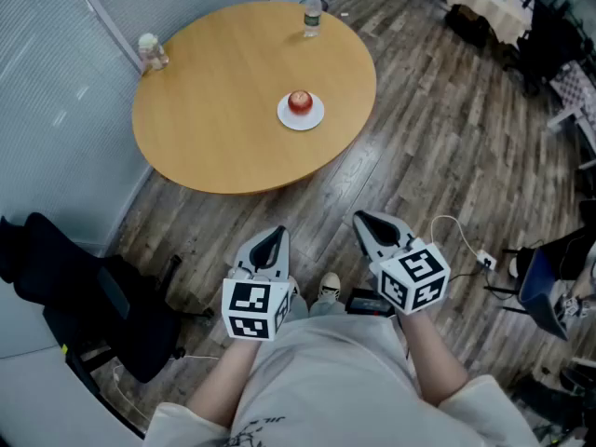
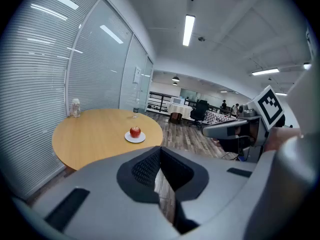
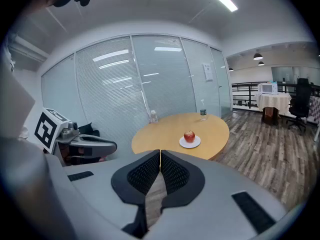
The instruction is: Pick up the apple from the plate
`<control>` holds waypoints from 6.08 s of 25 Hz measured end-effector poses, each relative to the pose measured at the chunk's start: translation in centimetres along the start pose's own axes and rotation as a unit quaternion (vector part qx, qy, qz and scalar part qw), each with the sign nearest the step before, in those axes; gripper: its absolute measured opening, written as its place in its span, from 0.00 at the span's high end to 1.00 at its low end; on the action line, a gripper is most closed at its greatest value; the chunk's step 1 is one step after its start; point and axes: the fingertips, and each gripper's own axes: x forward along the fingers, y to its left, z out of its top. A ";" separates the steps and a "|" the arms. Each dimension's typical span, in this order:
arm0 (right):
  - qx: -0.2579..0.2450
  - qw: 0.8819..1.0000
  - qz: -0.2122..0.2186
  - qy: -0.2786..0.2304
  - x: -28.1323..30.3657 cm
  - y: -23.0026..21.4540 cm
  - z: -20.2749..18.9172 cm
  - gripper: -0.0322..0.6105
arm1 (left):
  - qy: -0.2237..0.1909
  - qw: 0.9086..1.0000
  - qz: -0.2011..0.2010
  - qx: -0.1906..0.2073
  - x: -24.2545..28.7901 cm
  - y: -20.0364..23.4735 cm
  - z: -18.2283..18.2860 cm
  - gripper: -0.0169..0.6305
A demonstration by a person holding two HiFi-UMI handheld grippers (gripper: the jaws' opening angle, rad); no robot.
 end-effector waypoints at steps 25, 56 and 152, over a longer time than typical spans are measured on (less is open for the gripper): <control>0.022 0.999 -0.033 -0.005 1.6 2.3 0.3 0.90 | -0.009 0.999 -0.022 0.024 -1.4 2.8 0.7 0.97; 0.013 1.000 0.025 0.005 17.6 -13.4 10.7 0.90 | -0.004 1.000 0.011 -0.014 19.1 10.0 11.2 0.97; 0.122 0.985 0.013 0.125 32.1 -20.6 2.1 0.90 | 0.173 0.981 -0.070 0.059 42.9 16.6 1.9 0.37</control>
